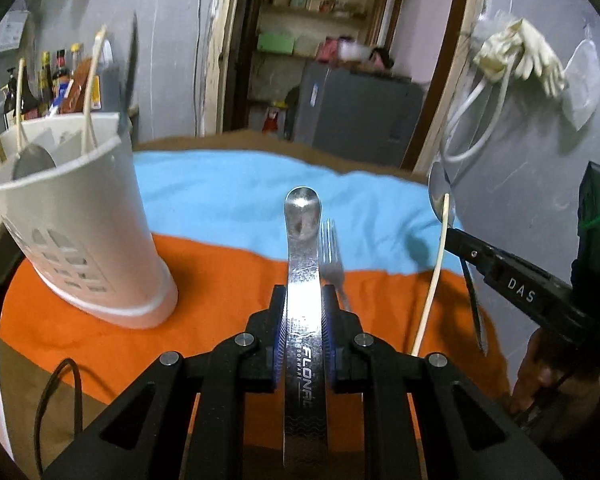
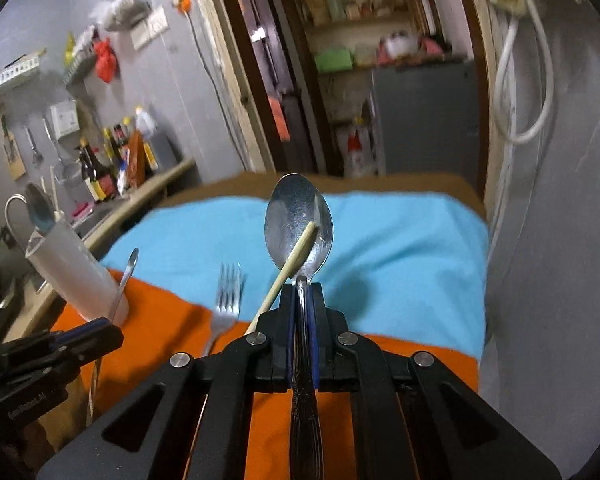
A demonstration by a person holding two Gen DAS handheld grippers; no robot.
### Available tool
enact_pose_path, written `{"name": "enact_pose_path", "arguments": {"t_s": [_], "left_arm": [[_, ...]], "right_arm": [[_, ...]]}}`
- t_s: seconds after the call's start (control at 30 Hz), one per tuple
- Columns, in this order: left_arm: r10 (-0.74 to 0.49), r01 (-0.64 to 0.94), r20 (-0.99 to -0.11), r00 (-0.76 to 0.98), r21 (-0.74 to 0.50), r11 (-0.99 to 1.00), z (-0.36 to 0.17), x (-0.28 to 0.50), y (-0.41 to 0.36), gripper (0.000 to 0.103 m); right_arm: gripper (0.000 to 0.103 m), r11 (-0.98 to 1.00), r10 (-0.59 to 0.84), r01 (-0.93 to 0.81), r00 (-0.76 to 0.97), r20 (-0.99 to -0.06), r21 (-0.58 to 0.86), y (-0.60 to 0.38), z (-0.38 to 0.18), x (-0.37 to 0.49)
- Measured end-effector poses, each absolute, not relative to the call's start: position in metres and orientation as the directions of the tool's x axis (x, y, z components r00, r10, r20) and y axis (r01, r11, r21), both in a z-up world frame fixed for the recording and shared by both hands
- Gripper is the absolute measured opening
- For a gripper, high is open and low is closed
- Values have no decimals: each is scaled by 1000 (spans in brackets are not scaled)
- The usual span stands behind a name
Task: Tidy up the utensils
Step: 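Lift the knife and spoon up and carry both over the white caddy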
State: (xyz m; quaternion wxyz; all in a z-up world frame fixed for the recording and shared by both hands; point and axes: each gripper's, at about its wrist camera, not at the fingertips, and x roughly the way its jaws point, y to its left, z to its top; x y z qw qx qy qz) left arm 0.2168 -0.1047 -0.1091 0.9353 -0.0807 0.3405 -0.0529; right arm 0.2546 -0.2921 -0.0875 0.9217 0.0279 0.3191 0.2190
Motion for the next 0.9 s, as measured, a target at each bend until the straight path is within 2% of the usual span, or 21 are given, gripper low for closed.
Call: {"name": "enact_pose_path", "arguments": {"t_s": [0.17, 0.47, 0.8, 0.9], "left_arm": [[-167, 52, -555, 815, -216, 975, -90, 211, -93, 13], [-179, 82, -426, 887, -236, 968, -54, 195, -76, 13], [-180, 92, -308, 934, -281, 955, -6, 177, -29, 13], [-162, 81, -275, 948, -284, 955, 5, 173, -8, 13]], "right_arm": [[4, 899, 431, -407, 761, -485, 161, -278, -66, 244], [4, 878, 478, -437, 823, -306, 194, -259, -27, 233], [4, 781, 590, -522, 796, -134, 342, -237, 16, 220], [4, 770, 598, -537, 796, -96, 346, -224, 26, 217]]}}
